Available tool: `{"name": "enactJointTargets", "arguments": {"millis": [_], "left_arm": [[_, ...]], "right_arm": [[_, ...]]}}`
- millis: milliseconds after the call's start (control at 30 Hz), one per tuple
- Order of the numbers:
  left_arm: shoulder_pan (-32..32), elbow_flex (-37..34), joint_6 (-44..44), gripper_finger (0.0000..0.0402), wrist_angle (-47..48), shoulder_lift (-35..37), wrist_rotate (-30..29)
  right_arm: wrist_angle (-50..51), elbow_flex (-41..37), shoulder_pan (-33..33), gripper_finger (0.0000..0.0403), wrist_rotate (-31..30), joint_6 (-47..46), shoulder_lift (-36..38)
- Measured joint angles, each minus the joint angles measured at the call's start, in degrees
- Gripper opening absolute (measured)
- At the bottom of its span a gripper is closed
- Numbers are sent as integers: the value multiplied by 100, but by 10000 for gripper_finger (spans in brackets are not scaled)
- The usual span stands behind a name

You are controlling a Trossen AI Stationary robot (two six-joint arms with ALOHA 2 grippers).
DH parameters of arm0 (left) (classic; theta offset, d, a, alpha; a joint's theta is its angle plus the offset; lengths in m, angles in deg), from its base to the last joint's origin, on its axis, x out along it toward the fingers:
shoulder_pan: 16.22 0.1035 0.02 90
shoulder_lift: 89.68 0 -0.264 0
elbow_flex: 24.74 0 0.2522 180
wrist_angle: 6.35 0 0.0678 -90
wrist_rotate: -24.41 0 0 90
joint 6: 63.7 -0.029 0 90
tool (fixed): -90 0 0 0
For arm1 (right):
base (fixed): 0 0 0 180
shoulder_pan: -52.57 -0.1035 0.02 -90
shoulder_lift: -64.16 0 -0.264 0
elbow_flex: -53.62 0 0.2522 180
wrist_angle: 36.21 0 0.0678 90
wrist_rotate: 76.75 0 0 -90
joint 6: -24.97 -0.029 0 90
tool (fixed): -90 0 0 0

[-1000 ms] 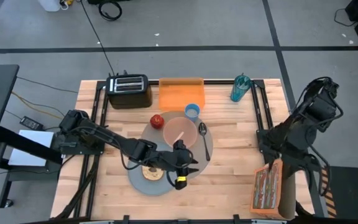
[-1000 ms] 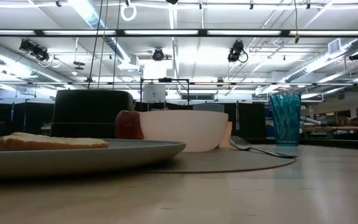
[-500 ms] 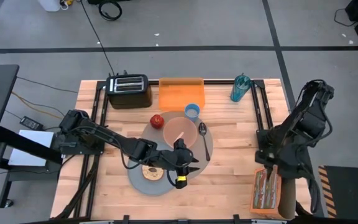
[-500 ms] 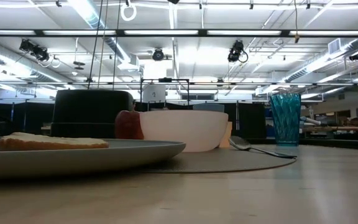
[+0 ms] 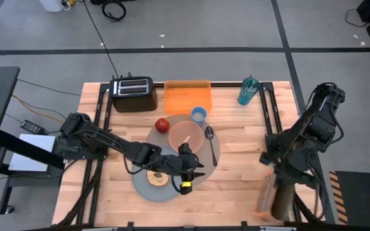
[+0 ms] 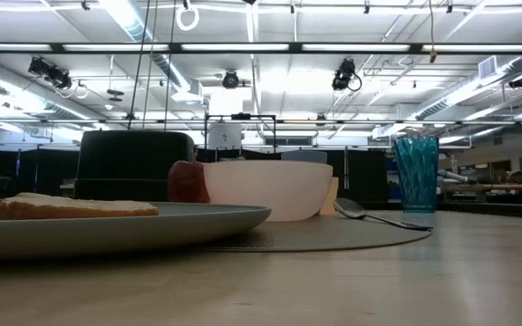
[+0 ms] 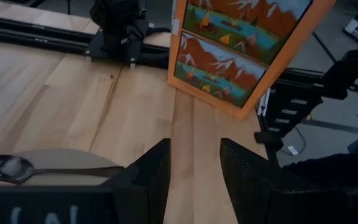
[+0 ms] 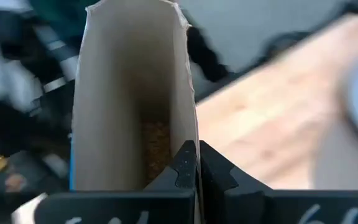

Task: Arrange a breakfast setting
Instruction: Pour the cereal from the yellow cereal box into the light orange bowl

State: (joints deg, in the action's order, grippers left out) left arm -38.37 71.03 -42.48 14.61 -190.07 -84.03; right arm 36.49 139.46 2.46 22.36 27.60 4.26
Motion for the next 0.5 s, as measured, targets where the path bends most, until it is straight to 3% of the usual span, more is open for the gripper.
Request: {"name": "enactJointTargets", "arguments": {"millis": [200,500], "left_arm": [[88,12,-74,146,482,317,0],[183,12,-60,147,1006,558,1]], "right_arm": [[-25,313,563,7,-1116,-687,4],[-183,-15,1400,6,-1830,-1124,-17]]}}
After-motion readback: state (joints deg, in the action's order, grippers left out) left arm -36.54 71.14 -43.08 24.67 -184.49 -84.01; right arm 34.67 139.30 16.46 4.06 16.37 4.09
